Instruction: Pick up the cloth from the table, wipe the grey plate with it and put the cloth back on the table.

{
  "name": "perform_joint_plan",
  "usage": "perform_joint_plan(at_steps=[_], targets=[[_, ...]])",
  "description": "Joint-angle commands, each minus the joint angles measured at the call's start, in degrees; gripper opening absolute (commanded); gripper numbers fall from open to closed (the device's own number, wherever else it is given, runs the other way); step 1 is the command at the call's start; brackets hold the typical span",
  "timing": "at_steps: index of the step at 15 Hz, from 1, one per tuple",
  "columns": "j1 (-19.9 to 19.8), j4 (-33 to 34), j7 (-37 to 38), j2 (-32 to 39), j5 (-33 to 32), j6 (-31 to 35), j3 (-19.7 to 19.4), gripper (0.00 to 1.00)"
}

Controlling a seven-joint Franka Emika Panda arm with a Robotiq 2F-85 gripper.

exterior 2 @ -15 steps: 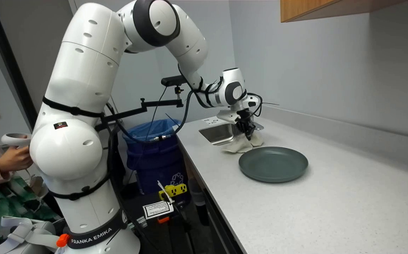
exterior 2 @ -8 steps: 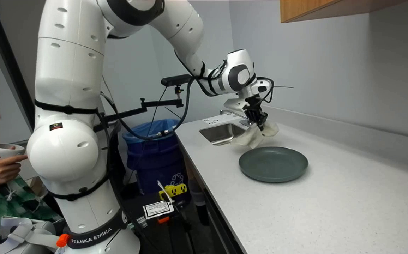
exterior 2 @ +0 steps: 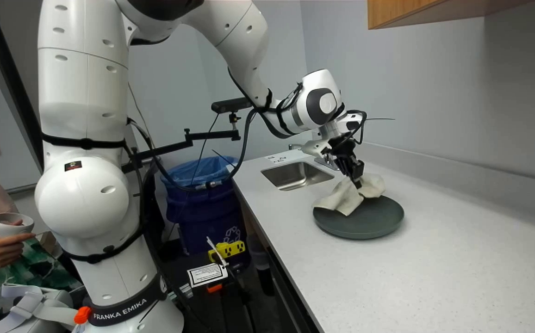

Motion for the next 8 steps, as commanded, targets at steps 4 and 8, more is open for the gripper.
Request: perform_joint_plan(at_steps=[4,8], targets=[[0.7,-4.3,6.9,0.4,0.8,1.8,2.6,0.02],[0.4,-2.5,6.7,1.6,2.2,2.7,5.3,0.02]])
